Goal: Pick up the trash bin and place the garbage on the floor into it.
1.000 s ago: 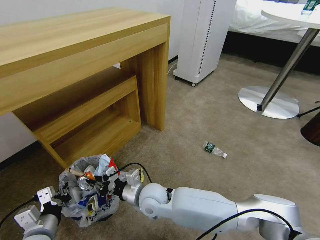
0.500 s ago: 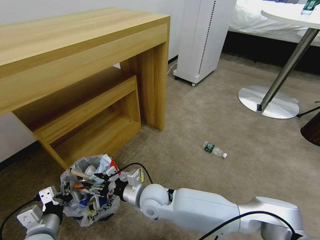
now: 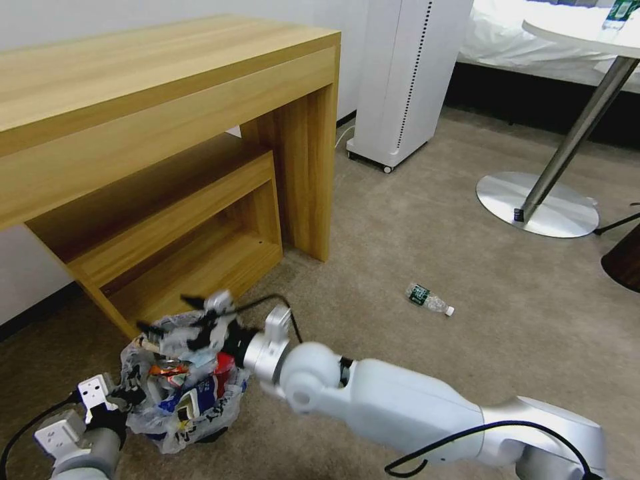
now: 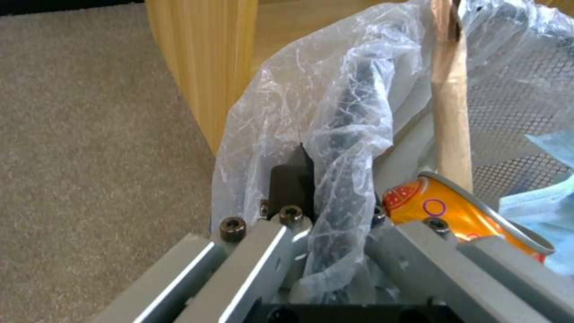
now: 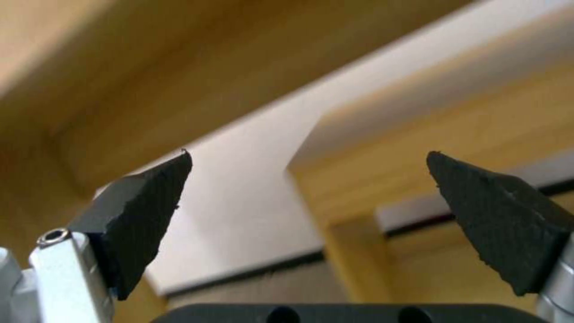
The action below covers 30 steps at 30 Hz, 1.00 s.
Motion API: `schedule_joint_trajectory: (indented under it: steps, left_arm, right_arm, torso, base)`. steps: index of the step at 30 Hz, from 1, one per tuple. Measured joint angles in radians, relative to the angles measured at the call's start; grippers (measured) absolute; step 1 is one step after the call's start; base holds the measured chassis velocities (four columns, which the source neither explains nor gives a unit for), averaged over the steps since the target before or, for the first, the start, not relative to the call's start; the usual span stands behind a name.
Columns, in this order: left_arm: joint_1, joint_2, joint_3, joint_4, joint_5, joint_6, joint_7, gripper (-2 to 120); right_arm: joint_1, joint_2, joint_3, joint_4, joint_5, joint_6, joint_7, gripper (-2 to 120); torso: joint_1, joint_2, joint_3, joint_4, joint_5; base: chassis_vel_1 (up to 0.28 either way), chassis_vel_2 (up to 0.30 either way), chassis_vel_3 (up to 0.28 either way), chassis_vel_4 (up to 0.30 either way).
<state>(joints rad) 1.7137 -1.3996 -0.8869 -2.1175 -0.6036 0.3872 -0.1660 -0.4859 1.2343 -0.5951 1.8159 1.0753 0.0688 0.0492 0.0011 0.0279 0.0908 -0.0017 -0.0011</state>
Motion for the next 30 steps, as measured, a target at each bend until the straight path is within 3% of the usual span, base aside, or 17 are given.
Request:
schedule_joint_trajectory:
  steps: [10, 19, 30]
  left_arm:
    - [-0.008, 0.015, 0.0, 0.018, -0.006, -0.003, 0.002, 1]
    - [-0.013, 0.03, -0.004, 0.038, -0.012, -0.003, -0.001, 1]
    - [-0.008, 0.032, -0.004, 0.036, -0.016, -0.003, -0.002, 1]
  right_arm:
    - [-0.137, -0.23, 0.255, 0.1, 0.062, -0.054, 0.119, 100]
    - [-0.246, -0.271, 0.365, 0.09, 0.052, -0.084, 0.174, 100]
    - [-0.32, -0.234, 0.377, -0.028, 0.109, -0.287, 0.359, 100]
  torso:
    - [0.0, 0.0, 0.0, -0.0004, 0.0002]
    - [0.0, 0.0, 0.0, 0.0, -0.0001]
    - [0.0, 0.0, 0.0, -0.0001, -0.0001]
  base:
    - [0.0, 0.0, 0.0, 0.0]
    - [0.0, 0.0, 0.0, 0.0]
    - [0.0, 0.0, 0.0, 0.0]
